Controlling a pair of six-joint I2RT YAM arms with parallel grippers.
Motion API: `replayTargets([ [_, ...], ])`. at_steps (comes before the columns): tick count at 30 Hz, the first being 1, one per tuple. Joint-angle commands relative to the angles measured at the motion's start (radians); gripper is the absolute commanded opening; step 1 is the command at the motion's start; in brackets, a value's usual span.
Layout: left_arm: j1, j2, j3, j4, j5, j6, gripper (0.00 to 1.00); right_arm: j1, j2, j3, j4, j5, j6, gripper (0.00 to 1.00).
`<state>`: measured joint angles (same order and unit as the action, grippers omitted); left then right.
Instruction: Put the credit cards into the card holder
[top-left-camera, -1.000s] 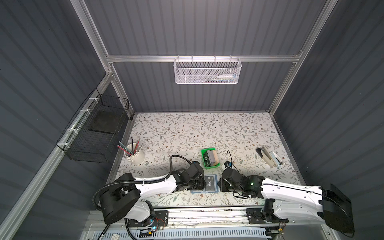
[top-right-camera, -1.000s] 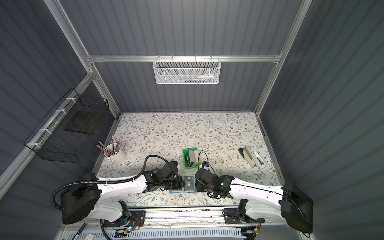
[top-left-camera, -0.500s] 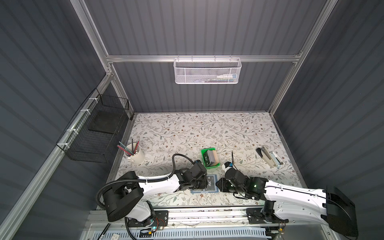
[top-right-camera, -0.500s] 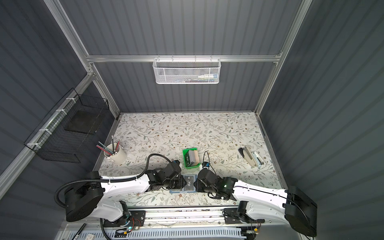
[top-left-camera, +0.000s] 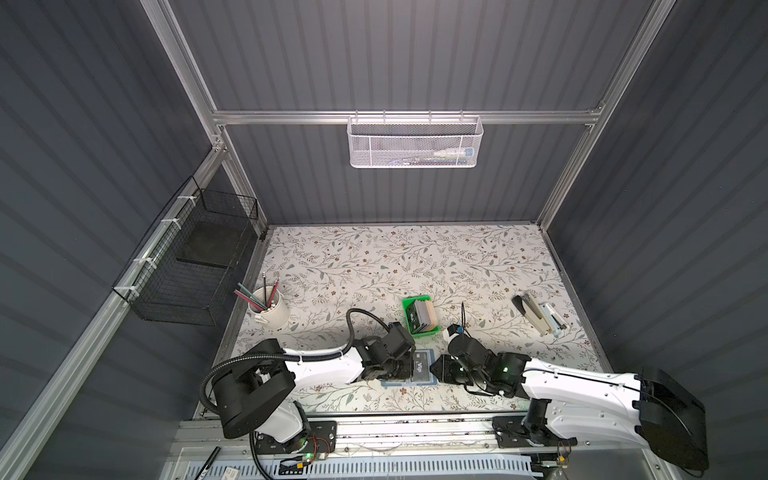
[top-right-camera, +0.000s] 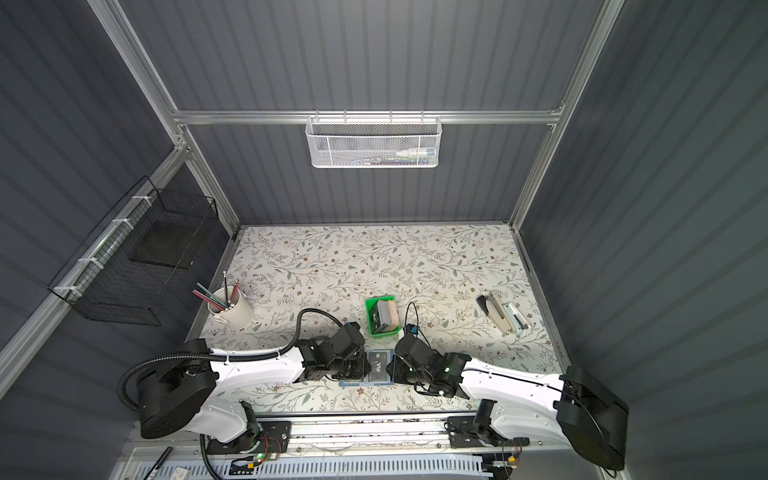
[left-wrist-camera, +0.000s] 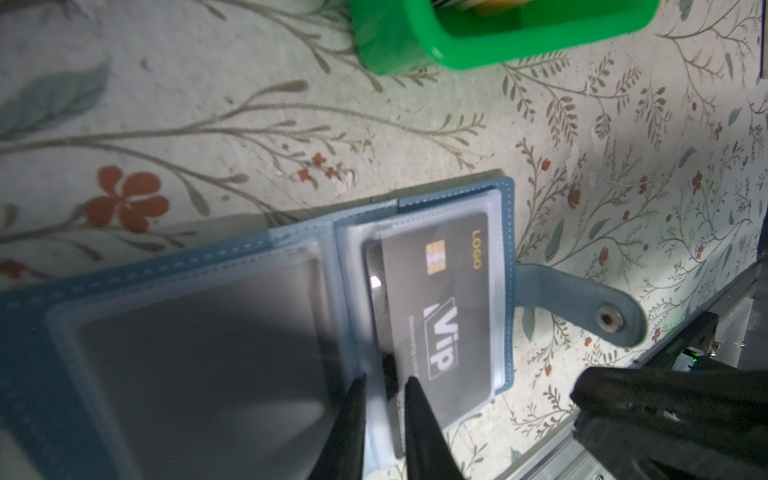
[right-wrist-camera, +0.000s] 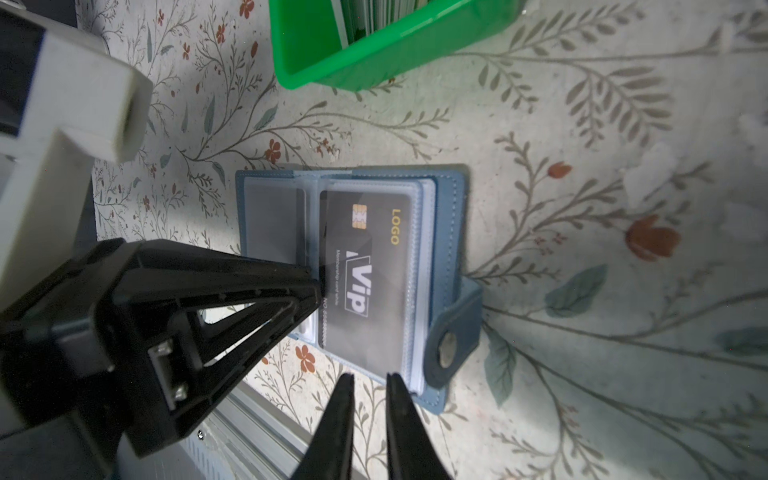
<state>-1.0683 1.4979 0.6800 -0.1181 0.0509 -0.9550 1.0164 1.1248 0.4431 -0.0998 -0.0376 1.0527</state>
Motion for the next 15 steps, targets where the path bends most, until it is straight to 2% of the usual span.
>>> replayTargets([
  [1, -0.007, 0.015, 0.026, -0.017, -0.002, -0.010, 0.17, -0.006, 0.025, -0.007, 0.011, -0.011, 0.013, 0.18],
  [15, -0.007, 0.043, 0.029, -0.018, 0.009, -0.016, 0.10, -0.019, 0.070, -0.005, 0.045, -0.048, 0.009, 0.23],
])
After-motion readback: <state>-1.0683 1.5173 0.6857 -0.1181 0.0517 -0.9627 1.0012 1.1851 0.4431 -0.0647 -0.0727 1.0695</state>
